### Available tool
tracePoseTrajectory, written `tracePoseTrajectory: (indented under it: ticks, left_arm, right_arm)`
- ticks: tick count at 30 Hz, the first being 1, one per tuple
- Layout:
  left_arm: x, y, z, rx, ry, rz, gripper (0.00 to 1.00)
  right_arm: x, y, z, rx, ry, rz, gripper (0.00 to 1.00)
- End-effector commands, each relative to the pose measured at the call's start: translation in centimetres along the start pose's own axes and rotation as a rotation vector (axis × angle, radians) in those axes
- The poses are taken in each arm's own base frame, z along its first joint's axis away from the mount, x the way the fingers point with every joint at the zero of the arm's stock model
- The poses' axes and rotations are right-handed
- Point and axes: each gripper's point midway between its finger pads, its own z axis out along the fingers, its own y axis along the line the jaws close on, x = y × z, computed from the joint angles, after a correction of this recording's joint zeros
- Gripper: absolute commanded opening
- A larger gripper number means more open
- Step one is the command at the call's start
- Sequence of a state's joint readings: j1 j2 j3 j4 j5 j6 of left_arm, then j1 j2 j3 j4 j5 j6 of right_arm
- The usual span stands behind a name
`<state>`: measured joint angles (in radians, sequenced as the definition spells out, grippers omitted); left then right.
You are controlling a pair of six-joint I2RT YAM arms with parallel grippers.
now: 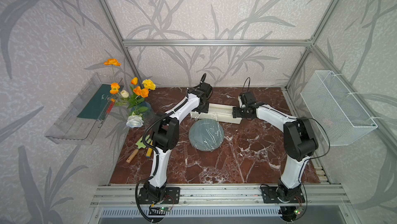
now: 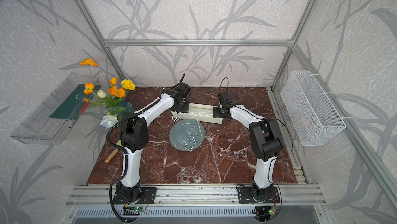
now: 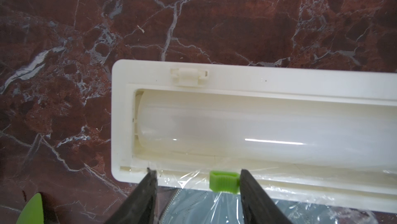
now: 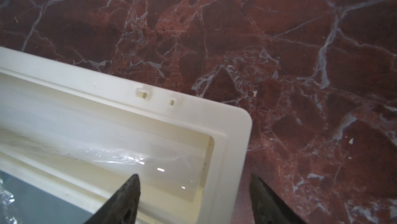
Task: Wrap the plate with plastic wrap
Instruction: Tear off the plastic wrap from the plastic wrap cutting box.
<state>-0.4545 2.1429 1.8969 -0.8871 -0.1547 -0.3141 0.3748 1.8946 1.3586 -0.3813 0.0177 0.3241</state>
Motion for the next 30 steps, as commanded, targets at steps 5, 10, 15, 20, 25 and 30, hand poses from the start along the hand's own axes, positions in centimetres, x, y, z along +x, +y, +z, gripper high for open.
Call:
tracePoseTrajectory:
  ticks: [5, 10, 15, 20, 25, 30]
  left_arm:
    - [1.9, 4.6, 0.3, -0.133, 0.057, 0.006, 0.56]
    - [1.6, 7.6, 0.3, -0.154, 0.055, -0.06, 0.54]
    - [1.4, 10.5, 0.1, -0.179, 0.051, -0.132, 0.52]
    - [1.1, 12.9, -0.7, -0.234, 0.034, -0.169, 0.49]
    - [0.0, 12.2, -2.4, -0.171, -0.025, -0.207, 0.55]
    - [-1.8, 6.7, -4.1, 0.162, -0.139, -0.187, 0.77]
  right_arm:
    - [3.6, -2.1, 2.2, 0.085, 0.11, -0.005, 0.79]
    - [4.2, -2.4, 2.8, 0.097, 0.135, 0.0, 0.79]
    - [4.1, -2.3, 2.9, 0.096, 0.138, -0.001, 0.79]
    - [3.8, -2.2, 2.8, 0.091, 0.135, 0.0, 0.78]
    - [3.0, -1.5, 2.3, 0.063, 0.116, -0.001, 0.79]
    - [2.4, -0.9, 1.7, 0.034, 0.104, -0.003, 0.79]
